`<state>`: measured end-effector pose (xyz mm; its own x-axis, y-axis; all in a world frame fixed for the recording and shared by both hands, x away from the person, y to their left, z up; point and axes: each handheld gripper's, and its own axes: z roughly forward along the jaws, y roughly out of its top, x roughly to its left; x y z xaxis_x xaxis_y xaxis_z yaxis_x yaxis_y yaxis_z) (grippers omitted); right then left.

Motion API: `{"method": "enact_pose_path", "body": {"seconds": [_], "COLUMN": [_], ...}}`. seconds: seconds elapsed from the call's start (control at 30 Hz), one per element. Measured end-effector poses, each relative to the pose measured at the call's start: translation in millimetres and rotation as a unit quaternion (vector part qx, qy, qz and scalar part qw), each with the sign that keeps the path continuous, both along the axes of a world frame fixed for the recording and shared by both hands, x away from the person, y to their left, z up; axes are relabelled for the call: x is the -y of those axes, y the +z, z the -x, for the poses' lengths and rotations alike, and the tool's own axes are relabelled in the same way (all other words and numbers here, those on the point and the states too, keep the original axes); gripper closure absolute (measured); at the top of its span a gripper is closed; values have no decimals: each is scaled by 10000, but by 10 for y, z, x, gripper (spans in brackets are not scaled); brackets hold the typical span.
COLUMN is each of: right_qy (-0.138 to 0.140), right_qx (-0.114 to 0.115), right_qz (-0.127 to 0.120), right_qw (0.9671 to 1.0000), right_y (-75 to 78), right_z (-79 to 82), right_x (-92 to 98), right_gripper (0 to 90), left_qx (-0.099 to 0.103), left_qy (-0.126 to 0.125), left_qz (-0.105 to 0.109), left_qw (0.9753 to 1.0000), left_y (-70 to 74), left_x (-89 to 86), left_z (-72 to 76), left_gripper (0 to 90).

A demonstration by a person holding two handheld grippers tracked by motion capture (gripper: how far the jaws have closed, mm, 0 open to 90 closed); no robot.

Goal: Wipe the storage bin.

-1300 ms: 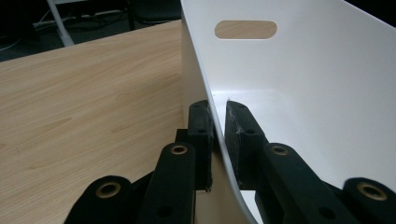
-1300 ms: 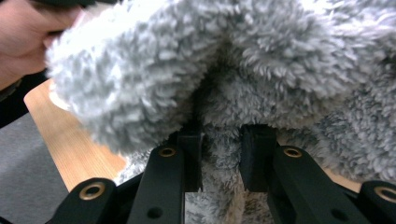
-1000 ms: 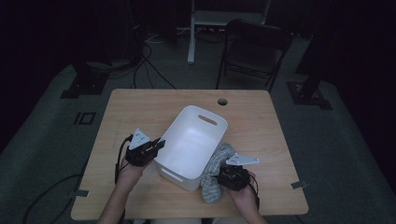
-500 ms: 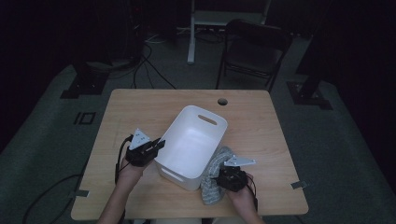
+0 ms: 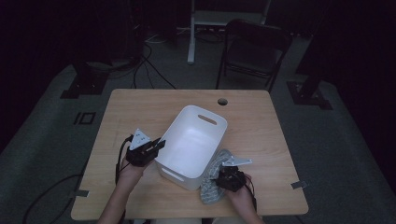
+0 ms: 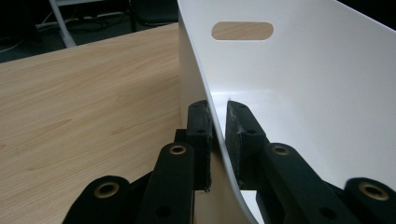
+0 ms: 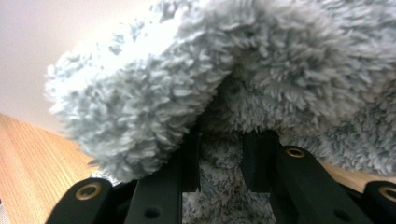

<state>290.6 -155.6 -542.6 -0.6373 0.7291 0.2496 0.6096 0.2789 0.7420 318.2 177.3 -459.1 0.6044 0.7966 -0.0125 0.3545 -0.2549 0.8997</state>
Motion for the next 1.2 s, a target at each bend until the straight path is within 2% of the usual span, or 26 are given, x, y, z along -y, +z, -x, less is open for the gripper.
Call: {"method": "enact_pose_path", "body": {"seconds": [0.23,0.43,0.53,0.67,0.77,0.8,0.83,1.13,1.2], "right_qy": [114,213,400,573,609,598,576,637,674], "right_qx": [-33,158,276,496,585,592,632,617,616], "right_qz": [-2,-13,-266,-612,-941,-922,-867,-967,-808], "right_qw": [9999,9996,9985,9952,9920,9922,9926,9914,9925], "right_y": [71,315,449,649,761,780,786,691,654], "right_z": [-3,104,241,439,528,544,551,508,507], "right_x": [29,7,13,1,-24,-43,-63,-73,-95], "right_gripper": [748,752,750,726,630,620,616,597,597], "left_qx": [8,3,-5,-10,-8,-11,-14,-26,-28], "left_qy": [97,96,98,114,109,90,74,30,32], "left_qz": [46,16,23,40,39,40,33,31,33], "left_qw": [9999,10000,9999,9999,9999,10000,10000,10000,10000], "left_y": [-5,-2,-2,-3,-3,-3,-2,0,0], "left_x": [7,10,17,24,23,19,18,20,21], "left_z": [2,2,3,4,6,4,2,1,1], "left_gripper": [802,803,803,802,803,803,804,803,803]}}
